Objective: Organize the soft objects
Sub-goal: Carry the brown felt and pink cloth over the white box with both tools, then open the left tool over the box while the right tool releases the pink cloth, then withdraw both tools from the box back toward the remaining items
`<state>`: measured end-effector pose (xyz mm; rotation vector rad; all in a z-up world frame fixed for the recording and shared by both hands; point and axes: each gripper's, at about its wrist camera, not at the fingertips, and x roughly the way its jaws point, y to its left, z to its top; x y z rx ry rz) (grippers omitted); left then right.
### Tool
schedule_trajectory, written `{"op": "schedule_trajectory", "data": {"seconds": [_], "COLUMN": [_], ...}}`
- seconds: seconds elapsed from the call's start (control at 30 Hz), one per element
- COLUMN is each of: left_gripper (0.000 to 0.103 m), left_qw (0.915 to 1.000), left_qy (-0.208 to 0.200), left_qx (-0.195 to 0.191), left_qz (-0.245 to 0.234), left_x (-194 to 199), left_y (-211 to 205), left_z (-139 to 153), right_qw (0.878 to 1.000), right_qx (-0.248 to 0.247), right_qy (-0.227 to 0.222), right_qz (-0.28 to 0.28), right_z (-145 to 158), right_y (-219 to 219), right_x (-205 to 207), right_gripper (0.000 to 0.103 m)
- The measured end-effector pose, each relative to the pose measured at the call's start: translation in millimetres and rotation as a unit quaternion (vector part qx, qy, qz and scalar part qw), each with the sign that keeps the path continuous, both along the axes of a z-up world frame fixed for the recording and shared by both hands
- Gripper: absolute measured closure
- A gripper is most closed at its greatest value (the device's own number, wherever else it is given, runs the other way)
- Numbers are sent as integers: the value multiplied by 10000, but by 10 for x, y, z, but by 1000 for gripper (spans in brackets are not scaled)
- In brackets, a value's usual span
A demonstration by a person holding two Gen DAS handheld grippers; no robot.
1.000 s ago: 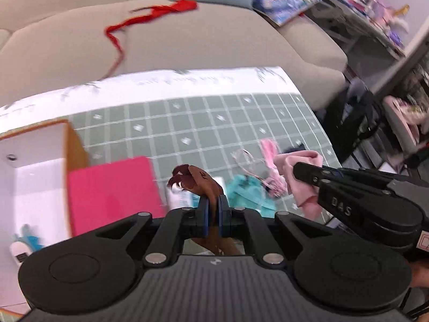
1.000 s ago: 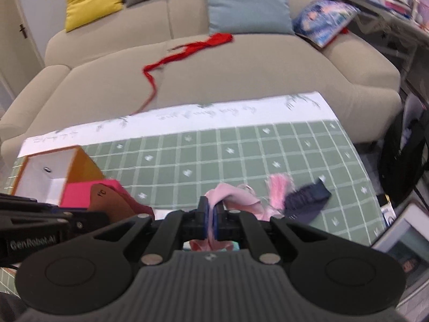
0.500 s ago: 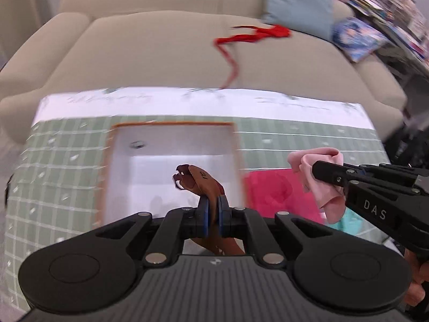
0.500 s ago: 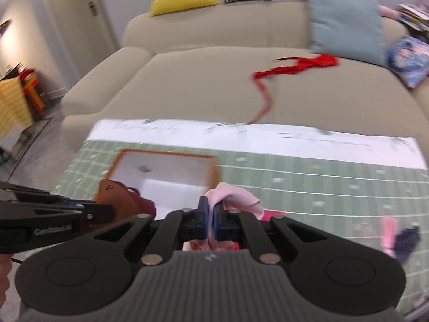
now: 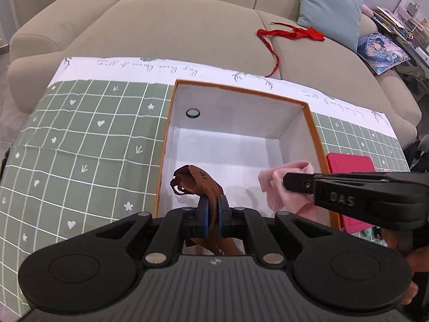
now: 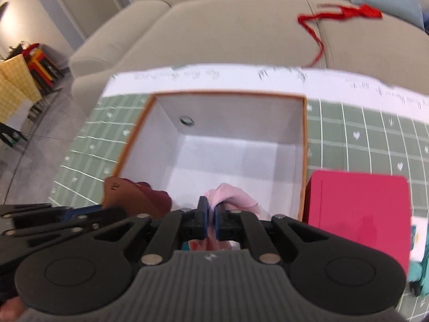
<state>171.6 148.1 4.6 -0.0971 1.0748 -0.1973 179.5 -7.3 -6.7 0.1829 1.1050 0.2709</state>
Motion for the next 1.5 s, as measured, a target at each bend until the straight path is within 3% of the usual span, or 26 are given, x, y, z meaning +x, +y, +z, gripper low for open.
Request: {"op": "schedule_trajectory", "data": {"seconds": [0.3,0.4,0.47,0.53,0.63,0.7,0.97,1.23,1.5], "left_gripper": [96,91,61,43,34,25,20,17,17], "left_qw": [9999,9999,9999,9992,9942,9939,9904,9921,9867], "left_qy": [86,100,80,63,-123,-168,-371,-535,-990], "left_qx": [80,67,96,371,1063,1077,1311,1083,763], "left_qz": [-63,-80,-110,-134,-98,-192,-238,-332,-1042], "left_x": [37,40,42,42,16,-5,-81,-132,-255], "left_y": [-4,2,-6,-50,-132,-138,-184,-267,-757], "left_z": [-215,-241,-242,-239,-214,-195,-17,365,816], "right_qw": [9996,9993,9992,9991,9993,9995,9996,9979,9964], "right_qx": [-201,-197,-210,-325,-262,-222,-74,117,-172], "right_qy": [140,103,62,51,45,46,-129,-594,-828], "right_qz": [148,288,343,281,251,222,252,223,-47], "right_z": [-326,-329,-298,-273,-251,-226,-48,369,722], "right_y": [38,71,88,102,69,26,-55,-320,-978], "right_x": [40,29,12,16,11,2,-49,-169,-311], "right_gripper": [94,84,74,73,72,72,71,70,65]}}
